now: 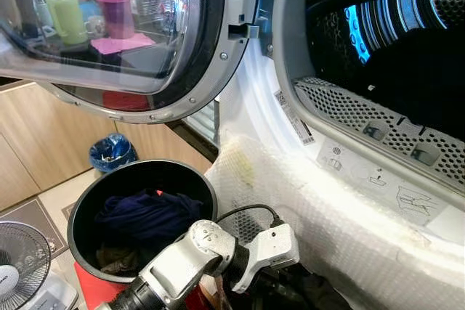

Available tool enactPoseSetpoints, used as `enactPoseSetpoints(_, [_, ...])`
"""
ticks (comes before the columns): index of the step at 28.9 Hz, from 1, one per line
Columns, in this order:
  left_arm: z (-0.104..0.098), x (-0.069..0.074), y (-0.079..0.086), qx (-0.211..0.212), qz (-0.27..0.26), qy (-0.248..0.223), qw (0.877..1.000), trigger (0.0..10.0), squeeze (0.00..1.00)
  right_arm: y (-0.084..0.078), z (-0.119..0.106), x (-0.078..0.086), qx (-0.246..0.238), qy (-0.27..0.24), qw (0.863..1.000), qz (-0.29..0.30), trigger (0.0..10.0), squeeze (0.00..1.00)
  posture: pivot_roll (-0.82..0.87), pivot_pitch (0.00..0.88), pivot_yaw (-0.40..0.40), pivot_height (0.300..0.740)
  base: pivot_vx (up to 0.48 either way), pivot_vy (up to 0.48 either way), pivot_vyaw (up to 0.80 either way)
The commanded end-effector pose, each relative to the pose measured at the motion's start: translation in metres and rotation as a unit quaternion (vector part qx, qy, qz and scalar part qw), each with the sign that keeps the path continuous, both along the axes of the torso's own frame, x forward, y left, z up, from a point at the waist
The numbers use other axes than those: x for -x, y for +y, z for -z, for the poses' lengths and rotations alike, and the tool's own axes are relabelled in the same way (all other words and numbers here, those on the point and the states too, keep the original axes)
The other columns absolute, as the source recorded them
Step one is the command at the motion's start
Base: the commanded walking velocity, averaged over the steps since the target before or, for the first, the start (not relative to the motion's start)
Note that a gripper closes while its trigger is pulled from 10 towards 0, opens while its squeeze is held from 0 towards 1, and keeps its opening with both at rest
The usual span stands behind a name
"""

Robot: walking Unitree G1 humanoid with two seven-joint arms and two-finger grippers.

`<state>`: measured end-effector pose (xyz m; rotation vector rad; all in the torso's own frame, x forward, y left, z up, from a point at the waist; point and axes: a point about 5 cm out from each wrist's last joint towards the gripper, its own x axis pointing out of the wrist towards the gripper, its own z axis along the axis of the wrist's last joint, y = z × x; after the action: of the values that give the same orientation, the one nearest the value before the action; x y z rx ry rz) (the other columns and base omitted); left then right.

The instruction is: Clothes washing

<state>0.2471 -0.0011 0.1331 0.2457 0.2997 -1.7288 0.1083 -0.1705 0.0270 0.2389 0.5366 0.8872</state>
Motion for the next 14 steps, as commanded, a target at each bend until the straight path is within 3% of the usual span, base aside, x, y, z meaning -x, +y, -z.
enactPoseSetpoints(1, [-0.008, -0.002, -0.008, 0.014, 0.003, -0.02, 1.0, 0.0, 0.0, 0.002, 0.003, -0.004, -0.001, 0.007, 1.0, 0.013, 10.0, 0.0, 0.21, 0.002, -0.07, 0.74, 0.0, 0.0, 0.0])
enactPoseSetpoints(6, [-0.012, -0.001, -0.015, 0.029, 0.0, -0.022, 0.999, 0.0, 0.0, -0.002, 0.015, -0.031, 0.047, -0.014, 0.994, 0.103, 10.0, 0.0, 0.22, 0.0, -0.07, 0.74, 0.0, 0.0, 0.0])
enactPoseSetpoints(11, [-0.015, -0.001, -0.018, 0.036, -0.001, -0.024, 0.999, 0.0, 0.0, 0.005, 0.015, -0.03, 0.011, -0.002, 0.994, 0.105, 10.0, 0.0, 0.22, 0.002, -0.068, 0.74, 0.0, 0.0, 0.0])
enactPoseSetpoints(14, [-0.017, -0.002, -0.02, 0.04, -0.002, -0.026, 0.999, 0.0, 0.0, 0.002, 0.018, -0.033, 0.009, 0.002, 0.99, 0.141, 10.0, 0.0, 0.21, 0.007, -0.068, 0.74, 0.0, 0.0, 0.0])
